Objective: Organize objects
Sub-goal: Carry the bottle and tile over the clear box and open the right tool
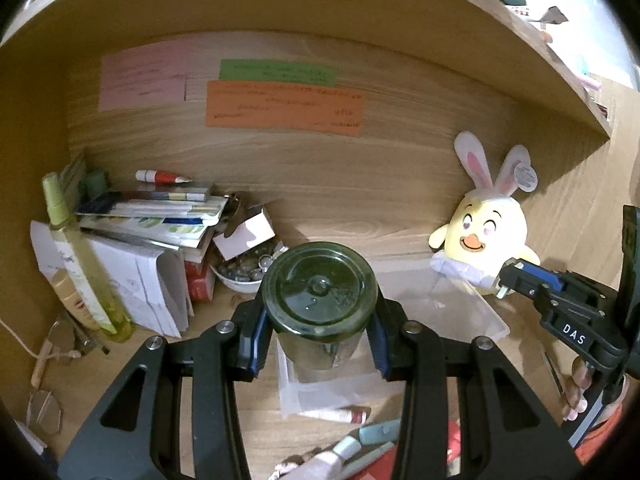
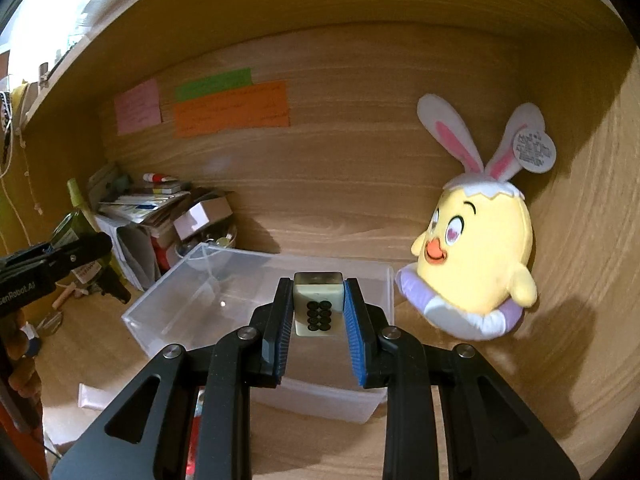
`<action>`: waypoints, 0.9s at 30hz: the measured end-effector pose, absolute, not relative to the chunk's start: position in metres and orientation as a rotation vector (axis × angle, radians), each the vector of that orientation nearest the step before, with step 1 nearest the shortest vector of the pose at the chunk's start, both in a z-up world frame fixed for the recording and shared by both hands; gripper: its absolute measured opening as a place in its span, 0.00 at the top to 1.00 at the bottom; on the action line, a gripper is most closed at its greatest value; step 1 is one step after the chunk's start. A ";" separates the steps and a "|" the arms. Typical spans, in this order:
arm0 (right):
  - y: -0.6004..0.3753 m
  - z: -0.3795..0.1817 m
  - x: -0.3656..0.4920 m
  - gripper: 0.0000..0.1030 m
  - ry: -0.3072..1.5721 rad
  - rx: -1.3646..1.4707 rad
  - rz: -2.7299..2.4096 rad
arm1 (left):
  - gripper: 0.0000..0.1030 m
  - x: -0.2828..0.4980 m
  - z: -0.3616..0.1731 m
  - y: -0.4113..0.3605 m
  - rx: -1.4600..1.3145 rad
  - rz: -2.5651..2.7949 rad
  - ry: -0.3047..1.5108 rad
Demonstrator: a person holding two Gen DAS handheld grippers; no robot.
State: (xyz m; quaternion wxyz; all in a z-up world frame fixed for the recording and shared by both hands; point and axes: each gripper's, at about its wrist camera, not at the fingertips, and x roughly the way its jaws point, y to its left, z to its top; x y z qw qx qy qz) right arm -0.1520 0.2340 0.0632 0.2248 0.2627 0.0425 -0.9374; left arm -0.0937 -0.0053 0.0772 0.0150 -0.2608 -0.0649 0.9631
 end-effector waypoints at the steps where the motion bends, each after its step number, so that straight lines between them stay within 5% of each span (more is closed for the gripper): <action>1: 0.232 0.064 -0.154 0.78 0.124 0.724 -2.589 | 0.60 -0.098 0.077 -0.005 -0.816 2.996 -0.200; 27: 0.201 0.001 -0.230 0.78 0.213 0.993 -2.495 | 0.60 -0.172 0.012 0.020 -1.107 2.886 -0.102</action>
